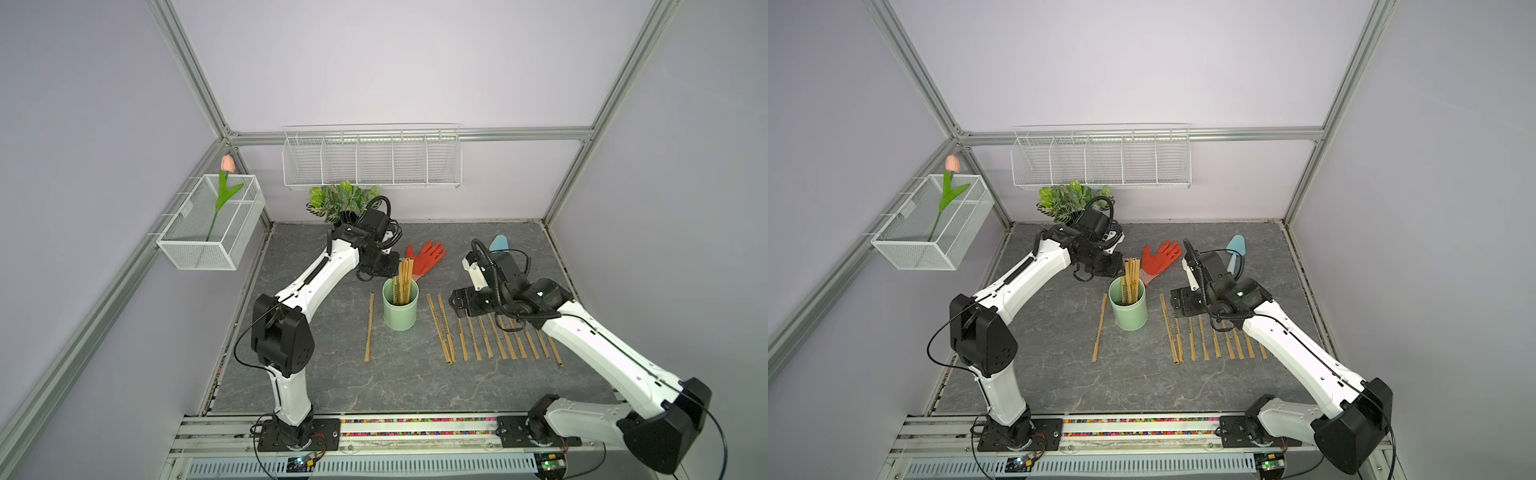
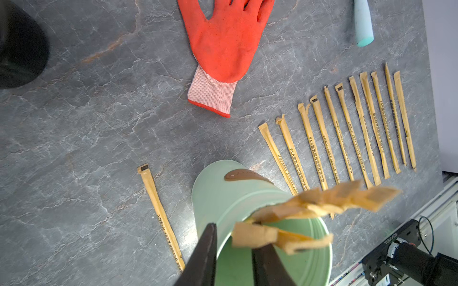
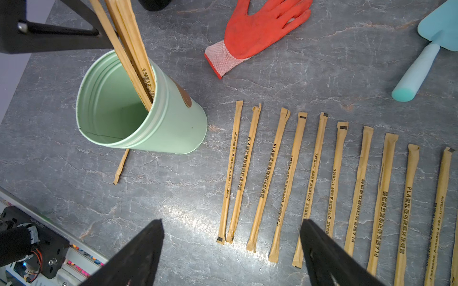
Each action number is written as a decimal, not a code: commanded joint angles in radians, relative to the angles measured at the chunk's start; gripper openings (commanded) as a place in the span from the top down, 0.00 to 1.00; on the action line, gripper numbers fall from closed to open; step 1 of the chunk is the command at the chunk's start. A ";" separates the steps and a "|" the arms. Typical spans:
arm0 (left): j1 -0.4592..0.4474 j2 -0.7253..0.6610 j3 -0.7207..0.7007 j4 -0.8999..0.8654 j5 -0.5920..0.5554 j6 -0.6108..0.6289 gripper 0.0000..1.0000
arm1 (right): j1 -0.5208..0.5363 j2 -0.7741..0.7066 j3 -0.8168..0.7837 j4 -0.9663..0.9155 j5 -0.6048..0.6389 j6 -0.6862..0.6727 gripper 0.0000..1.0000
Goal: Take the straws out of the storage container
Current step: Pick up the straw from the container.
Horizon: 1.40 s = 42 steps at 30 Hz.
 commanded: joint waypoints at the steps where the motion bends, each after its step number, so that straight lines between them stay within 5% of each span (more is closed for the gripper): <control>1: -0.004 0.010 0.039 -0.013 -0.009 0.026 0.74 | -0.007 0.007 -0.014 -0.015 0.003 0.013 0.11; 25: -0.004 -0.041 0.058 -0.057 -0.045 0.036 0.87 | -0.007 -0.007 -0.004 -0.018 -0.005 0.022 0.11; 42: -0.004 -0.128 0.122 -0.114 -0.081 0.029 0.87 | -0.008 -0.037 -0.001 -0.021 -0.014 0.029 0.11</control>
